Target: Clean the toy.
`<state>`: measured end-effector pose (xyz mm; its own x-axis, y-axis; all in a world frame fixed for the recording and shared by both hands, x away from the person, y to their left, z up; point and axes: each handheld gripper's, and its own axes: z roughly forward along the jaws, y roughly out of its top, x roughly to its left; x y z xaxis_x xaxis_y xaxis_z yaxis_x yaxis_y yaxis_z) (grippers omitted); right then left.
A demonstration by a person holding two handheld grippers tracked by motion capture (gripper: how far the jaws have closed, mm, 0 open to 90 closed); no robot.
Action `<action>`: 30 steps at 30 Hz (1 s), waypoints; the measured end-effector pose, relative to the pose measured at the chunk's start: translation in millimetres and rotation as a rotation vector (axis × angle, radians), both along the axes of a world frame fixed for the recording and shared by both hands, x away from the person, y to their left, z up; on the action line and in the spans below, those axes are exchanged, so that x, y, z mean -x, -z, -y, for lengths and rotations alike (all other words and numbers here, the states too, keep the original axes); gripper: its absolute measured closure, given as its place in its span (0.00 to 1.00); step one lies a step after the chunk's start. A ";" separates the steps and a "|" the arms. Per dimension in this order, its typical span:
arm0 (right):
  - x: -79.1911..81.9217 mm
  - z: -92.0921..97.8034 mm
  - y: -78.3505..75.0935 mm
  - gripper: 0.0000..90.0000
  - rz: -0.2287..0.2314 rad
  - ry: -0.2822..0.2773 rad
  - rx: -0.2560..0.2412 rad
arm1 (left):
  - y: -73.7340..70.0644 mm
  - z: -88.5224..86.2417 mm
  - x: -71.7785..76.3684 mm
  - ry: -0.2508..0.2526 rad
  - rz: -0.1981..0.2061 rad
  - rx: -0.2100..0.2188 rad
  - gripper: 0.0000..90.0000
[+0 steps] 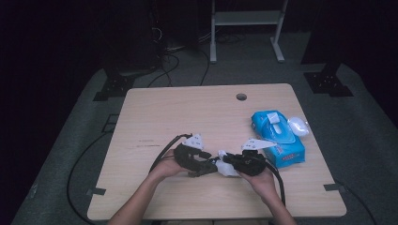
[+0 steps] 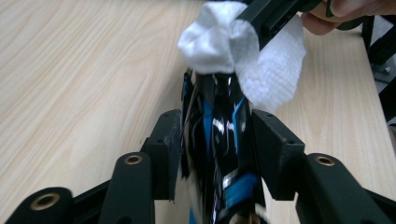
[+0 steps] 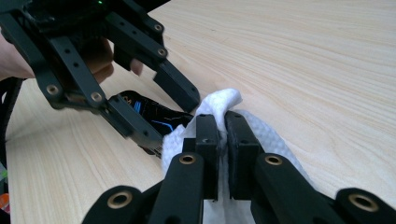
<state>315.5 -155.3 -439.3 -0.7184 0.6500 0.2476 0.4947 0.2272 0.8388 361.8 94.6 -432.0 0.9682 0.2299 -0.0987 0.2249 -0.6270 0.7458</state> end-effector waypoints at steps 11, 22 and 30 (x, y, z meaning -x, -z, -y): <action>0.3 0.2 -0.8 0.94 0.005 -0.004 0.012 | -5.0 -24.0 -4.6 -0.042 -0.047 0.082 0.55; 1.9 0.8 -1.2 0.94 0.005 -0.009 0.016 | -3.5 -28.8 -8.7 -0.081 -0.084 0.100 0.53; 9.1 1.0 -3.0 0.94 0.013 -0.023 0.039 | -3.1 -26.5 -2.4 -0.064 -0.075 0.091 0.51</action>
